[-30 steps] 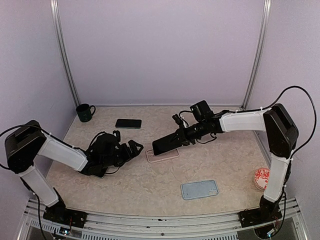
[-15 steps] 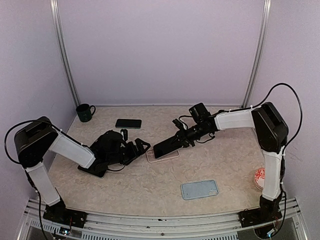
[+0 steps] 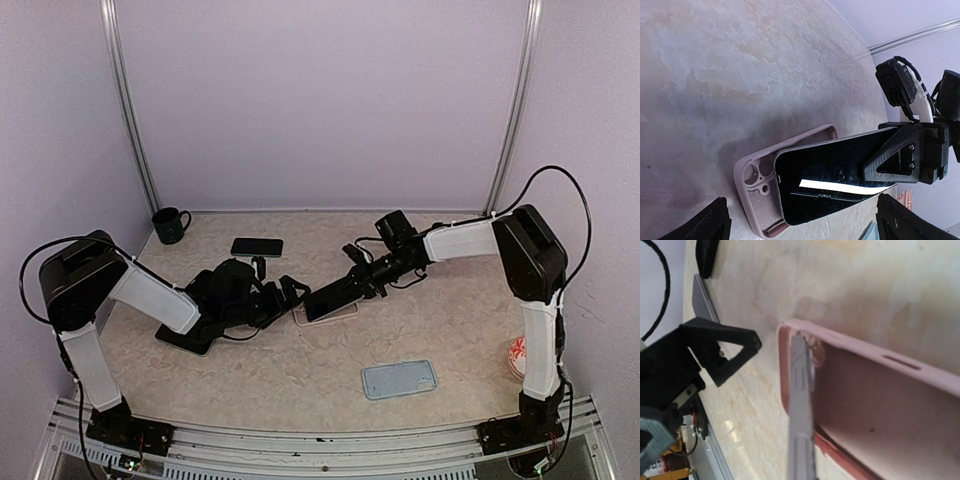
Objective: Put the phone into the phone case
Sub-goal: Install the phone on the phone case.
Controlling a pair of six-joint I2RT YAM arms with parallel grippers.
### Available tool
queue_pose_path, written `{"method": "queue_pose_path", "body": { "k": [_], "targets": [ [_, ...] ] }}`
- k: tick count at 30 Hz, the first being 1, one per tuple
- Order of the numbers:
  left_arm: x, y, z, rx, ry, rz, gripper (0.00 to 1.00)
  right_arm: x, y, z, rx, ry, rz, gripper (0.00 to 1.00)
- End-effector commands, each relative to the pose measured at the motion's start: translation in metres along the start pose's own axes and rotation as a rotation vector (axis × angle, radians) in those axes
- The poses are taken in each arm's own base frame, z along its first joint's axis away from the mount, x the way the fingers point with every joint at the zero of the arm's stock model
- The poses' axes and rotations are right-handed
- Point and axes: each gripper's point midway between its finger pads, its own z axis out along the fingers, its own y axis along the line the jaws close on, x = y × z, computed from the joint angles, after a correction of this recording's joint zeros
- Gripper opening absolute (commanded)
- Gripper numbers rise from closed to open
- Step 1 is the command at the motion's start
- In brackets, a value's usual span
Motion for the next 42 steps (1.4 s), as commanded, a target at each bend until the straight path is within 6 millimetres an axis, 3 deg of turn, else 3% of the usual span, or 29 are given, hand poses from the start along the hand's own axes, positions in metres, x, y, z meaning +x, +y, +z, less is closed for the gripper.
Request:
{"method": "queue_pose_path", "body": {
  "k": [1, 13, 24, 33, 42],
  "targets": [
    [0.006, -0.012, 0.009, 0.032, 0.019, 0.006, 0.99, -0.007, 0.005, -0.002, -0.053, 0.010, -0.003, 0.00],
    [0.017, -0.013, 0.021, 0.030, 0.057, 0.007, 0.99, 0.000, -0.009, 0.009, -0.073, 0.043, 0.040, 0.00],
    [0.022, -0.003, 0.027, -0.017, 0.075, -0.003, 0.99, 0.008, -0.020, 0.019, -0.098, 0.075, 0.081, 0.00],
    [0.012, -0.004, 0.013, -0.033, 0.020, 0.007, 0.99, 0.007, -0.023, 0.021, -0.091, 0.075, 0.091, 0.00],
    [0.025, 0.002, 0.018, -0.065, 0.044, 0.009, 0.99, 0.008, -0.027, 0.023, -0.084, 0.075, 0.096, 0.00]
  ]
}}
